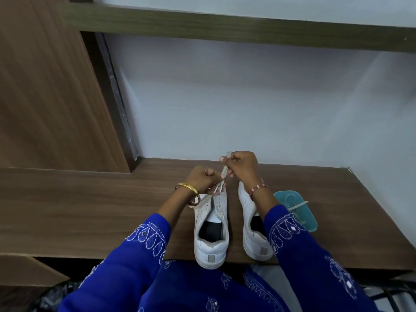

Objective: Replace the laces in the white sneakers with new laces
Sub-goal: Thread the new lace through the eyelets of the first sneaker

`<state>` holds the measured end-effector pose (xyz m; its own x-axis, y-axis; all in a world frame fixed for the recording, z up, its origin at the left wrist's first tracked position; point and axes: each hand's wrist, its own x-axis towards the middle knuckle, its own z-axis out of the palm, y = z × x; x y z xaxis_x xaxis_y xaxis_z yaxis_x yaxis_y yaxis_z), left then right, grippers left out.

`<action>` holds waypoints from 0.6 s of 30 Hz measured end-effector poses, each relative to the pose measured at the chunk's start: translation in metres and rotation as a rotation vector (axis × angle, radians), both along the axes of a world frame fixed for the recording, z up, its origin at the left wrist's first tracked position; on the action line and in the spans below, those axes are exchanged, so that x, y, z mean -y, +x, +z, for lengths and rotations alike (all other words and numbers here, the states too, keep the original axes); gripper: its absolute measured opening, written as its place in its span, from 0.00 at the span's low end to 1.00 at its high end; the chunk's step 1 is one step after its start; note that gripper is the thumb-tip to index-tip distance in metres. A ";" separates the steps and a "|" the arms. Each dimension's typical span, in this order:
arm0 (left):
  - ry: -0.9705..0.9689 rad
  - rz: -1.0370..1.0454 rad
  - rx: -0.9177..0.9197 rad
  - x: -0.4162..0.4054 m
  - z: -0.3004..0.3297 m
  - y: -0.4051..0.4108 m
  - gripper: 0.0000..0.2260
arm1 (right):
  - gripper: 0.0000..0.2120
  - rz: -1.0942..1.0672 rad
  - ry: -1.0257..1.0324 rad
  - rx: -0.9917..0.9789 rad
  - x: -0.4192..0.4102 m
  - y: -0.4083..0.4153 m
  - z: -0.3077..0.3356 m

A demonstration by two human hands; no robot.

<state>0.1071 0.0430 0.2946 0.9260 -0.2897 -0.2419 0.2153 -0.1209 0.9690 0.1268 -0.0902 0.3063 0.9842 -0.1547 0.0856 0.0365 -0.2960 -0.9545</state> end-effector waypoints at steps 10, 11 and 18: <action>-0.018 0.160 0.227 0.006 0.042 0.035 0.09 | 0.07 0.067 0.156 0.026 -0.005 0.033 0.059; -0.079 0.171 0.251 0.006 0.052 0.038 0.08 | 0.05 0.055 0.184 0.079 -0.006 0.036 0.071; -0.131 0.164 0.201 -0.003 0.045 0.045 0.07 | 0.05 0.019 0.236 0.036 -0.002 0.038 0.055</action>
<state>0.1523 0.0458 0.3400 0.9886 -0.1491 -0.0195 0.0241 0.0288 0.9993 0.1648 -0.0880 0.3612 0.9841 -0.1561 0.0845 0.0754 -0.0635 -0.9951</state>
